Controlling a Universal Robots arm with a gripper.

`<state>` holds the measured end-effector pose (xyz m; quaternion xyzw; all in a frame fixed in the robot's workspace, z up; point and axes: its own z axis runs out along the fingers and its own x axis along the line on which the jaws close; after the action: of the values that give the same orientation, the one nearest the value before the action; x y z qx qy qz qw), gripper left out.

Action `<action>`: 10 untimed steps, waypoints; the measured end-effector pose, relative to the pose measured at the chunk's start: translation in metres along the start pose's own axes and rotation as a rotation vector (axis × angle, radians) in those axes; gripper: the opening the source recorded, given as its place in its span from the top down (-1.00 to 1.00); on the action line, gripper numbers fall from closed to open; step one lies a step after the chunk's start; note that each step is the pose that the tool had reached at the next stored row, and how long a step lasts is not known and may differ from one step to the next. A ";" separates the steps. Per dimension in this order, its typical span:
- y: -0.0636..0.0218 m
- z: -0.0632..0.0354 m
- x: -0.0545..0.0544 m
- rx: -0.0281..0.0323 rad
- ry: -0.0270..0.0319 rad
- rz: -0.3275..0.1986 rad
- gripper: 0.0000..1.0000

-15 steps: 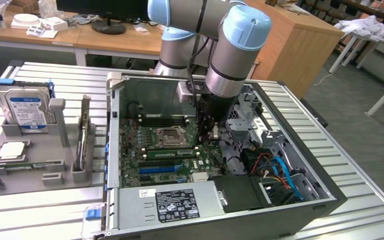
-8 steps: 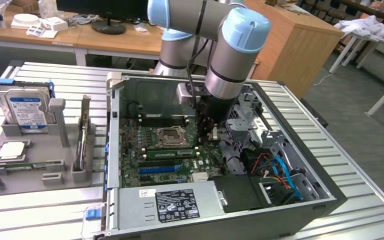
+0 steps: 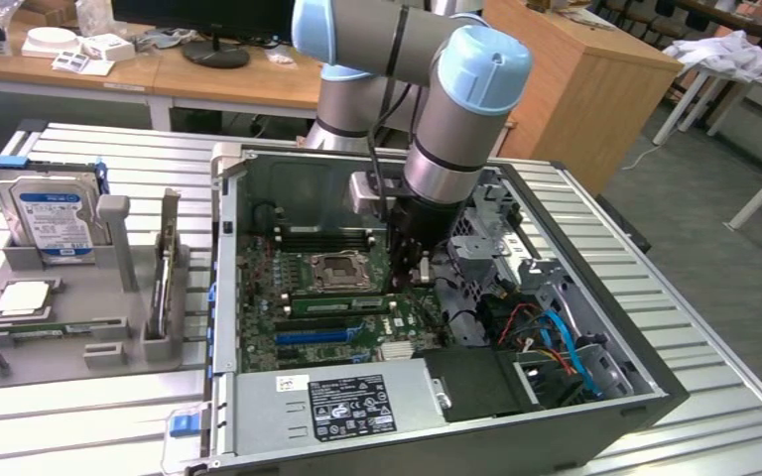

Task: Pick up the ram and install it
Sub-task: 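Press down the ram until it locks into place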

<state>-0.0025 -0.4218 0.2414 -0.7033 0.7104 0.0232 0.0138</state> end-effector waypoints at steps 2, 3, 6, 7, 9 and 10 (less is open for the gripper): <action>0.0000 0.0001 0.000 0.0000 -0.0001 0.000 0.79; 0.0001 0.0003 -0.001 0.0000 -0.0002 0.000 0.79; 0.0000 0.0007 -0.004 0.0000 -0.0001 0.000 0.79; 0.0000 0.0007 -0.004 0.0000 -0.0002 0.000 0.79; 0.0000 0.0007 -0.004 -0.0001 0.0000 0.000 0.79; 0.0000 0.0012 -0.004 0.0000 -0.0002 0.000 0.79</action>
<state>-0.0025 -0.4178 0.2404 -0.7033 0.7103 0.0232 0.0138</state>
